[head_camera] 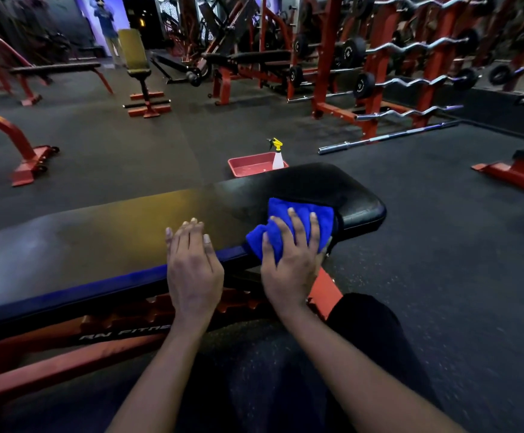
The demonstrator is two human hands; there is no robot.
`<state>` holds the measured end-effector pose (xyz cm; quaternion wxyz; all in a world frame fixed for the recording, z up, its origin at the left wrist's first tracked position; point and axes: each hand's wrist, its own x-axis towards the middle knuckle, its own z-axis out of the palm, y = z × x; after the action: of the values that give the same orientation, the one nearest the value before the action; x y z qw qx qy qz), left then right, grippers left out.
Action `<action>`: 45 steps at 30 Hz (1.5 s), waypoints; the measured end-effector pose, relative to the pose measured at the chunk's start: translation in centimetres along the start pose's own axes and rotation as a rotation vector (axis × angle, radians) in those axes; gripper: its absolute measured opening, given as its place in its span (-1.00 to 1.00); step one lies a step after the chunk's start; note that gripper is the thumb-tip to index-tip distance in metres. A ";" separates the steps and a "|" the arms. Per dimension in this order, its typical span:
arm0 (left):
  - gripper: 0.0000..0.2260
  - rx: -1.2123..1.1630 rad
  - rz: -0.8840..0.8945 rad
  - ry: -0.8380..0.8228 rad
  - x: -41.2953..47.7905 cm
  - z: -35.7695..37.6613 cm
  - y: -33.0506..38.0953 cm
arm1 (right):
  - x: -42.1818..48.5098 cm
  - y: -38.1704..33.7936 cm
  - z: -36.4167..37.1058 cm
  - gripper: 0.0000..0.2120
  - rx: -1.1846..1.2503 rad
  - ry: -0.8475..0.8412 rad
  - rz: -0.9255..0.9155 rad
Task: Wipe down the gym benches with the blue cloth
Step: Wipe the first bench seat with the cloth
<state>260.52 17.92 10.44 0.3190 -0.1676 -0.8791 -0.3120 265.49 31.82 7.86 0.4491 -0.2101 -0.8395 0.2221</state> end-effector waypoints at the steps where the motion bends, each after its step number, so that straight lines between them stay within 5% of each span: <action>1: -0.64 -0.008 -0.003 0.004 0.0 0.0 0.0 | 0.3 1.0 -0.6 -0.62 -0.045 -0.046 -0.077; 3: -0.64 -0.026 -0.003 0.006 -0.1 0.1 0.0 | 2.1 4.2 -1.8 -0.57 -0.141 -0.095 -0.146; 8: -0.69 -0.107 -0.010 0.056 -0.5 -0.1 -0.2 | 6.8 9.1 -3.7 -0.50 -0.055 0.040 0.167; 15: -0.74 0.034 -0.154 0.174 -1.2 -2.3 -2.9 | 2.1 0.8 0.2 -0.65 -0.062 -0.037 -0.202; 22: -0.65 0.146 -0.300 0.295 -2.5 -5.8 -8.7 | -1.9 -10.1 3.2 -0.55 -0.040 -0.454 -0.557; 26: -0.63 0.178 -0.315 0.284 -3.4 -6.8 -10.2 | 4.2 -6.9 3.3 -0.60 -0.143 -0.513 -0.453; 33: -0.62 0.208 -0.245 0.202 -3.9 -7.3 -11.2 | 18.0 -1.1 6.8 -0.50 -0.334 -0.911 -0.122; 41: -0.61 0.082 -0.222 0.137 -3.8 -9.0 -12.1 | 9.5 -16.4 12.1 -0.47 -0.206 -1.178 -0.620; 45: -0.64 -0.075 -0.207 0.152 -4.3 -10.3 -12.8 | 4.4 -15.8 7.5 -0.46 -0.055 -1.107 -0.859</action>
<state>262.06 1.10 8.15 0.3442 -0.0639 -0.8528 -0.3876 254.52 20.05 15.88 -0.0018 0.2730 -0.9588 0.0780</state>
